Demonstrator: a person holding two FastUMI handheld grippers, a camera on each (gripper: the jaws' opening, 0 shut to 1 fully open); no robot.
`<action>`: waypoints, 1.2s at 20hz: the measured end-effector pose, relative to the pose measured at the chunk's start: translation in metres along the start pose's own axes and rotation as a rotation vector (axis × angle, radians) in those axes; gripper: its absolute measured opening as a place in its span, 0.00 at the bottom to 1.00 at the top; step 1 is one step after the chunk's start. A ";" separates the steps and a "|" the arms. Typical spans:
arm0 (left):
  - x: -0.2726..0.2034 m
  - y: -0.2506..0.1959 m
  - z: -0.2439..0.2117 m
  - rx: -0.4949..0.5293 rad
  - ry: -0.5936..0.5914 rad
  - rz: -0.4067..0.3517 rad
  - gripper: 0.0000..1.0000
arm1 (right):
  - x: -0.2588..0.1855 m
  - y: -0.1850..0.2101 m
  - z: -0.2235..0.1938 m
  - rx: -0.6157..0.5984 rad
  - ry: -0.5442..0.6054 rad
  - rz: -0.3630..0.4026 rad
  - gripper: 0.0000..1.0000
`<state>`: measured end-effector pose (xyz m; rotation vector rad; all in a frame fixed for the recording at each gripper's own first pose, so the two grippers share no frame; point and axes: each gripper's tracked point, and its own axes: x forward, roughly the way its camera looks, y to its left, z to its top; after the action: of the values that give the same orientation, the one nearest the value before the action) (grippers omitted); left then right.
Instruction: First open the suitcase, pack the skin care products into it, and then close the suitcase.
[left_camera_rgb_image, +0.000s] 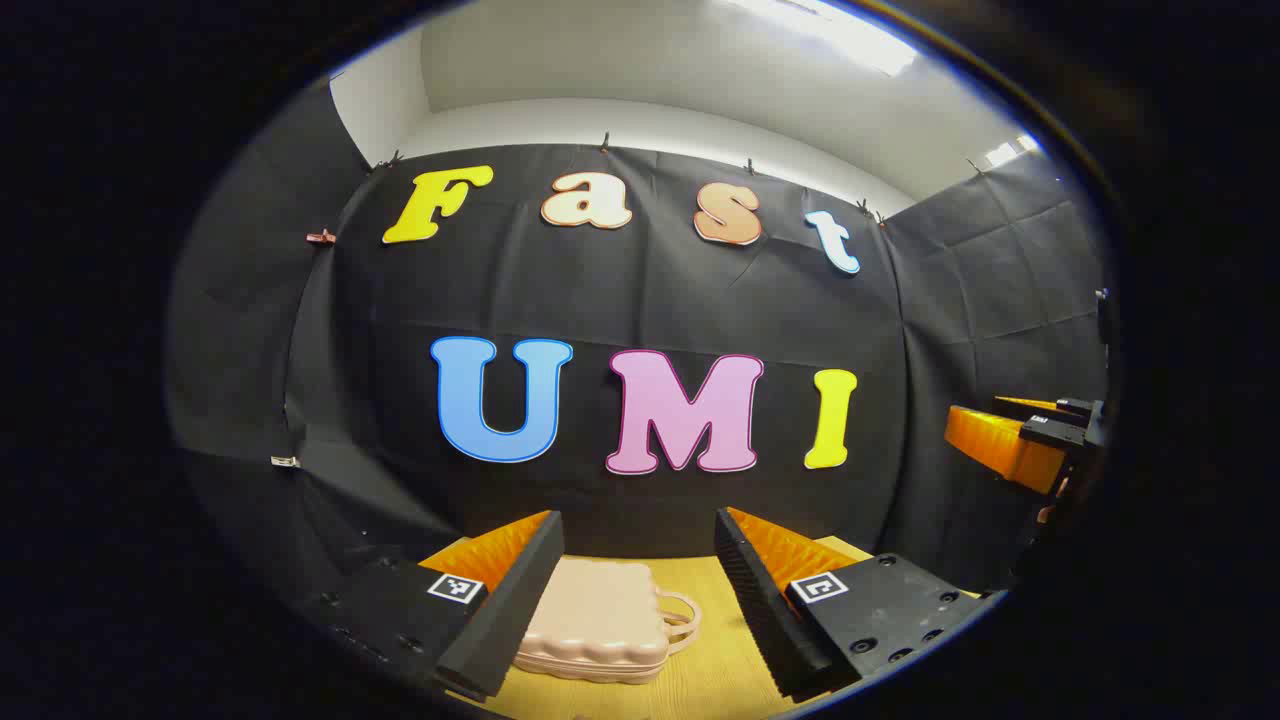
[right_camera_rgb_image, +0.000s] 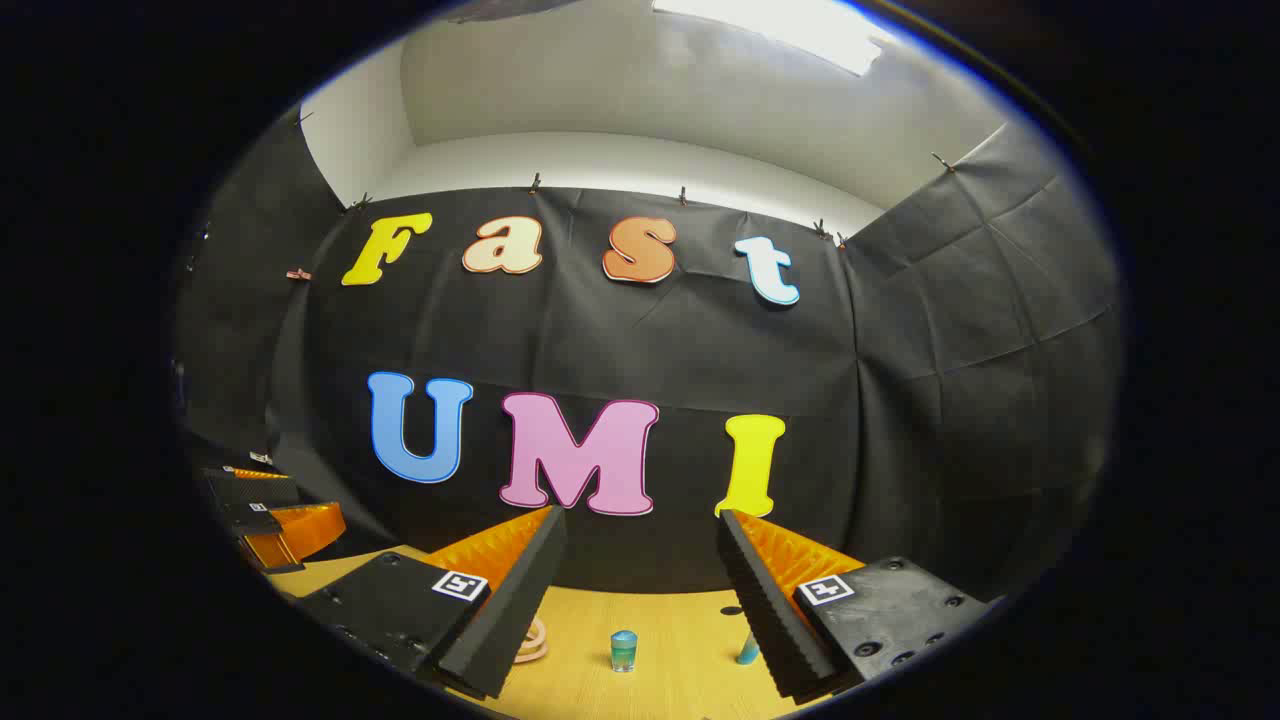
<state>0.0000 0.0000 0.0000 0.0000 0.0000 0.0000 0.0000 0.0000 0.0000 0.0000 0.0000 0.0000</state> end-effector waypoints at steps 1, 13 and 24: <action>0.001 0.003 -0.001 0.015 -0.001 0.004 0.95 | 0.001 0.000 -0.001 -0.001 0.004 -0.002 0.96; 0.053 0.013 0.015 -0.008 0.012 0.012 0.95 | 0.055 -0.005 -0.015 0.016 0.045 0.029 0.96; 0.109 -0.037 -0.037 0.025 0.144 -0.059 0.96 | 0.103 -0.042 -0.034 0.016 0.042 0.006 0.96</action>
<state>0.1092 -0.0369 -0.0373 0.0254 0.1442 -0.0592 0.1031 -0.0415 -0.0340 0.0160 0.0422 0.0060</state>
